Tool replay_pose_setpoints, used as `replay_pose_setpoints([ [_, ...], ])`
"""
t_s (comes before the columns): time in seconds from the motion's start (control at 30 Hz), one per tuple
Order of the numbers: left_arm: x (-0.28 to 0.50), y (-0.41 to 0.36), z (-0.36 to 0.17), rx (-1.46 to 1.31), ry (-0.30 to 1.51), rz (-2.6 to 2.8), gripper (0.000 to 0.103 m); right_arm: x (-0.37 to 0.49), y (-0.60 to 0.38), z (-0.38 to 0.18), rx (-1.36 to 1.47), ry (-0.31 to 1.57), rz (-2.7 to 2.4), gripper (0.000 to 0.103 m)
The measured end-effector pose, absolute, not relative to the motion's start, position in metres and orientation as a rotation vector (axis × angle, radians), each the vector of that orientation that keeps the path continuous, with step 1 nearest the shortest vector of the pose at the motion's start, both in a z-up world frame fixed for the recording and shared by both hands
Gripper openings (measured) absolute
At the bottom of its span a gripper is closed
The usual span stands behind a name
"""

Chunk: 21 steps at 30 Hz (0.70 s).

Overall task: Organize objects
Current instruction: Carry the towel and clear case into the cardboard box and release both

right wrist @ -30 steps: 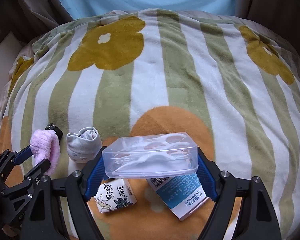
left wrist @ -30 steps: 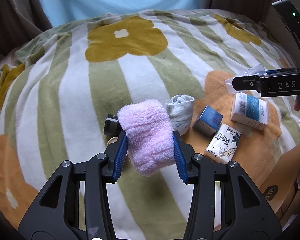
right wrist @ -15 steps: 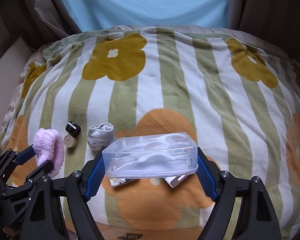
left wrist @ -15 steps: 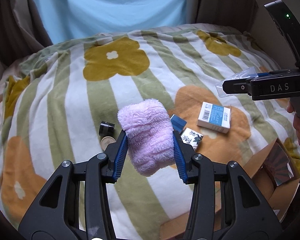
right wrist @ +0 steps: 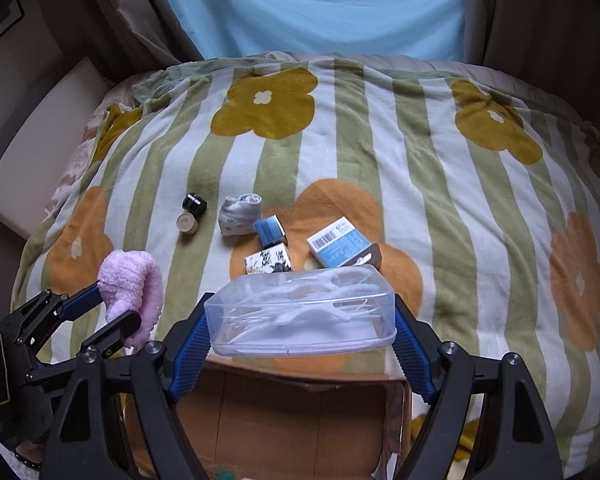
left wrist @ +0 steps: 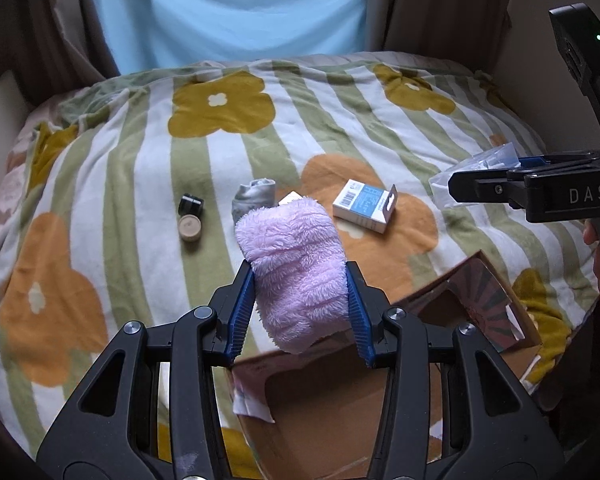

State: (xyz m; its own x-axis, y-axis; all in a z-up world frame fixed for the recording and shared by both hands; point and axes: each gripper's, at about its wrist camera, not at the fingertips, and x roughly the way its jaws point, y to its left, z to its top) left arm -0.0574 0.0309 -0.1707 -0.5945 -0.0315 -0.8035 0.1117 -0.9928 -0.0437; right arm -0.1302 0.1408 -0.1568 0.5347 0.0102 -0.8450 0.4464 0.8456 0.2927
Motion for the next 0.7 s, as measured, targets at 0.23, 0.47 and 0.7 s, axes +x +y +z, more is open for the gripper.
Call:
replay_pose_setpoints([
  [0.23, -0.015, 0.061, -0.195, 1.444, 0.2, -2.656, 0.04, -0.174, 0.169, -0.18, 0.522, 1.064, -0.2, 0.078],
  [0.47, 0.008, 0.079, -0.242, 1.53, 0.261, -2.574, 0.04, -0.199, 0.193, -0.223, 0.511, 1.137, -0.156, 0.078],
  [0.7, 0.01, 0.081, -0.255, 1.538, 0.257, -2.544, 0.04, -0.201, 0.201, -0.248, 0.519, 1.16, -0.126, 0.078],
])
